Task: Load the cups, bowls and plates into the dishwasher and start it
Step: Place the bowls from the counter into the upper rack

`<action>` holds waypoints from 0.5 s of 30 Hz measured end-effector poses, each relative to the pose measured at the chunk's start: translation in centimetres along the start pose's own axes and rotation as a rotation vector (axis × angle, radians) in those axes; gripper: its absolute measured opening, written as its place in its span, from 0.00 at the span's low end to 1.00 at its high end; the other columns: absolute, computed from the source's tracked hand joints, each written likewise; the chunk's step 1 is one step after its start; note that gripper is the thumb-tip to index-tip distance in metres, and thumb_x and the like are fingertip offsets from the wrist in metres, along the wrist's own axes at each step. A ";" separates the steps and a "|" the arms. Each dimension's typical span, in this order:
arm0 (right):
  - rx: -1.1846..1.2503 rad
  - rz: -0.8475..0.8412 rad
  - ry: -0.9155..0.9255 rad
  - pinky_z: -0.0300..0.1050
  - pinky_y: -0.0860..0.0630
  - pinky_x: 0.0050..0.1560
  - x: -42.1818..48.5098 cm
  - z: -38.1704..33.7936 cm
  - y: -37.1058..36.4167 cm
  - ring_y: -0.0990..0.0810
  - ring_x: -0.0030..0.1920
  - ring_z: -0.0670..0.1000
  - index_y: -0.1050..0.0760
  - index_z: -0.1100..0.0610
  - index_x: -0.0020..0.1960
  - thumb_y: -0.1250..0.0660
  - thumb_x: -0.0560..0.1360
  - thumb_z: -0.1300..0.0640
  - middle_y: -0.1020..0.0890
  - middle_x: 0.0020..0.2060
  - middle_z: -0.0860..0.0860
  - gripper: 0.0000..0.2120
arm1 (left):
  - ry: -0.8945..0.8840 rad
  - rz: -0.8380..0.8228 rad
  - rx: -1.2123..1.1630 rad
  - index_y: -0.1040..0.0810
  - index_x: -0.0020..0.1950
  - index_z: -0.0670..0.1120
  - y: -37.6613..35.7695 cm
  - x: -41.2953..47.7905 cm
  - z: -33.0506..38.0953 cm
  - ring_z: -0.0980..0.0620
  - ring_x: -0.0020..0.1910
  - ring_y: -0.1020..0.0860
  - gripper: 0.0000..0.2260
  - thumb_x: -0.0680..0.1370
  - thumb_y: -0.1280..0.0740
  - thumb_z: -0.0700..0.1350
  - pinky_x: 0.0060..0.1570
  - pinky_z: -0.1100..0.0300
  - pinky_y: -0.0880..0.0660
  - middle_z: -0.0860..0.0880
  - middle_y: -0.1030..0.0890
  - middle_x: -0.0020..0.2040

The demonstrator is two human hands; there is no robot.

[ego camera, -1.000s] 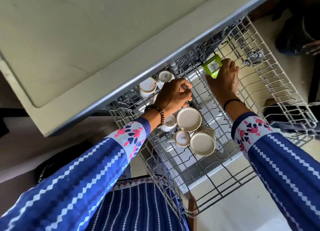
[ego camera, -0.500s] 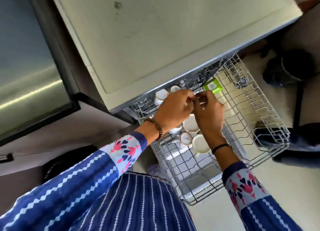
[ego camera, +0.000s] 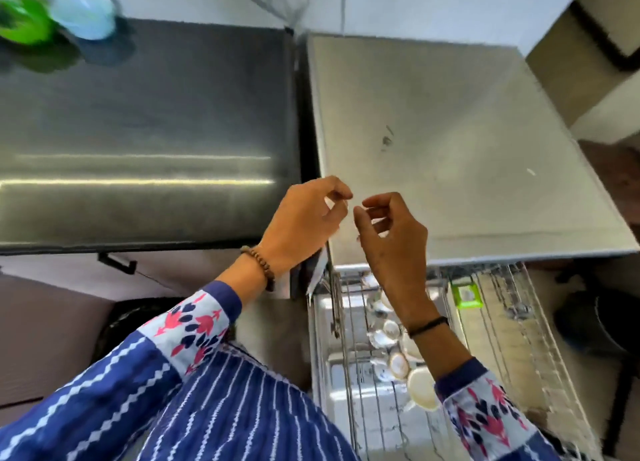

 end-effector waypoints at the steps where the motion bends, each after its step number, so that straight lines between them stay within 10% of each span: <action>1: -0.005 -0.025 0.029 0.39 0.21 0.39 0.8 -1.5 -1.3 0.18 0.37 0.44 0.23 0.52 0.54 0.30 0.78 0.50 0.17 0.42 0.44 0.08 | 0.007 0.044 0.000 0.20 0.53 0.48 2.0 0.3 -0.5 0.55 0.35 0.19 0.06 0.79 0.34 0.41 0.41 0.58 0.21 0.58 0.20 0.40; 5: -0.027 -0.099 0.156 0.33 0.24 0.40 3.6 -7.0 -6.3 0.19 0.39 0.43 0.23 0.52 0.53 0.29 0.78 0.51 0.17 0.43 0.45 0.07 | 0.023 0.189 0.049 0.20 0.51 0.50 9.2 1.5 -3.0 0.57 0.37 0.20 0.05 0.78 0.33 0.44 0.42 0.54 0.21 0.57 0.19 0.41; 15: -0.020 -0.239 0.306 0.53 0.17 0.41 10.0 -18.0 -20.7 0.18 0.39 0.46 0.24 0.49 0.51 0.31 0.78 0.51 0.18 0.41 0.43 0.04 | 0.110 0.360 0.064 0.21 0.52 0.51 24.4 4.5 -11.8 0.57 0.37 0.19 0.05 0.78 0.33 0.47 0.42 0.51 0.20 0.56 0.19 0.44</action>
Point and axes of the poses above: each hand's wrist, its own x-axis towards the middle knuckle, its own y-axis out of the back of the hand, z = x × y, the point moved 10 cm from there along x, towards the middle knuckle
